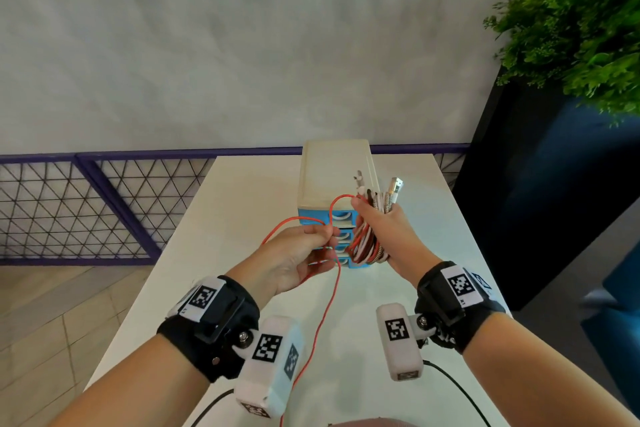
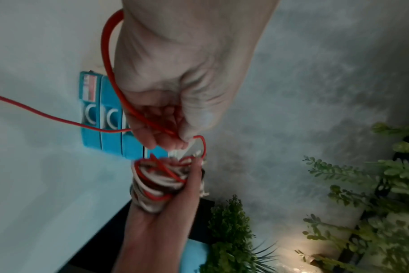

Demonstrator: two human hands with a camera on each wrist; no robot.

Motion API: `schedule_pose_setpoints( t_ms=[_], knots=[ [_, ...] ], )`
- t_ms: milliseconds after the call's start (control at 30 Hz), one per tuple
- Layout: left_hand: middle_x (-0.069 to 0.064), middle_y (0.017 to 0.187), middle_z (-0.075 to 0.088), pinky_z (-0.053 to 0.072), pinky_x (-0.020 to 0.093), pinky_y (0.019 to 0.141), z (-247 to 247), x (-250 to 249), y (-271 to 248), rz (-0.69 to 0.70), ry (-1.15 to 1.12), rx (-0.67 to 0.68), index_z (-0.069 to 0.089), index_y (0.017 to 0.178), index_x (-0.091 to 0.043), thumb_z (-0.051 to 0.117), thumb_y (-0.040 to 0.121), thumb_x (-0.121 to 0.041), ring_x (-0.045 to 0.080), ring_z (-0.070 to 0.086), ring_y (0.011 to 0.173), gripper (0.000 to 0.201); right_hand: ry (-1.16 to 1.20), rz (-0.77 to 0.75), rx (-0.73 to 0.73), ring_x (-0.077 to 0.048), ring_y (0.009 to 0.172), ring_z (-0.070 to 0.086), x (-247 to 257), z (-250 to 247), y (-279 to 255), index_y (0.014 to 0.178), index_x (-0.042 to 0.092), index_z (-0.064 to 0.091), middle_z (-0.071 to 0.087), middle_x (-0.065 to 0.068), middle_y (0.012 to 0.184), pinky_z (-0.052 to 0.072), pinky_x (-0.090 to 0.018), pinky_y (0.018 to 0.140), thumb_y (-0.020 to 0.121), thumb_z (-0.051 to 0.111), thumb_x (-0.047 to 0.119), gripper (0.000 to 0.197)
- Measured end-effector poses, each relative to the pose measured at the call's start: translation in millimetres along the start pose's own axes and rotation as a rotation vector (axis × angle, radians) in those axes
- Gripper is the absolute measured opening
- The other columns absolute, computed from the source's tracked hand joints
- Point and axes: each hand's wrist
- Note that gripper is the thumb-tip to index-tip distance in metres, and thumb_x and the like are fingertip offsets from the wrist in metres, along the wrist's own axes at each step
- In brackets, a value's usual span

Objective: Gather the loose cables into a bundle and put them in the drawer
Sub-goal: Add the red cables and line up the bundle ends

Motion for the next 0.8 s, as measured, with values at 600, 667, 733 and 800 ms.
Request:
schedule_pose_setpoints(
  t_ms=[600, 667, 733, 800],
  knots=[
    [0.001, 0.066, 0.063, 0.052, 0.034, 0.082, -31.3, 3.0, -3.9, -0.037, 0.145, 0.131, 0.061, 0.093, -0.008, 0.03, 0.104, -0.017, 0.014, 0.069, 0.066, 0.034, -0.436, -0.1, 0.115, -0.02, 0.08, 0.068, 4.6, 9.7, -4.3, 0.106, 0.019, 0.054, 0.068, -0.004, 0.088, 0.058, -0.039, 0.076, 0.084, 0.064, 0.023, 0.024],
    [-0.001, 0.071, 0.067, 0.052, 0.036, 0.087, -32.9, -0.6, -6.2, -0.034, 0.204, 0.118, 0.066, 0.092, -0.011, 0.04, 0.101, -0.017, 0.01, 0.069, 0.072, 0.028, -0.373, -0.087, 0.11, -0.017, 0.082, 0.068, 4.5, 11.6, -6.0, 0.106, 0.021, 0.056, 0.068, 0.0, 0.088, 0.057, -0.035, 0.073, 0.084, 0.067, 0.033, 0.027],
    [-0.002, 0.079, 0.074, 0.052, 0.034, 0.088, -33.7, -3.3, -10.2, -0.017, 0.306, 0.108, 0.07, 0.093, -0.015, 0.049, 0.097, -0.018, 0.008, 0.07, 0.079, 0.022, -0.318, -0.091, 0.116, -0.011, 0.079, 0.067, 6.3, 11.8, -8.9, 0.105, 0.023, 0.056, 0.067, 0.005, 0.084, 0.052, -0.026, 0.066, 0.085, 0.067, 0.04, 0.028],
    [0.001, 0.086, 0.076, 0.053, 0.031, 0.085, -31.2, -3.5, -13.1, 0.002, 0.347, 0.098, 0.072, 0.092, -0.015, 0.054, 0.095, -0.018, 0.009, 0.072, 0.081, 0.019, -0.281, -0.083, 0.133, -0.011, 0.075, 0.066, 6.6, 11.8, -10.7, 0.103, 0.023, 0.057, 0.066, 0.005, 0.082, 0.049, -0.024, 0.063, 0.087, 0.066, 0.042, 0.026]
  ],
)
Point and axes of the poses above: each hand's wrist, its own y-axis towards the middle knuckle, its own z-axis out of the palm, x = y × z
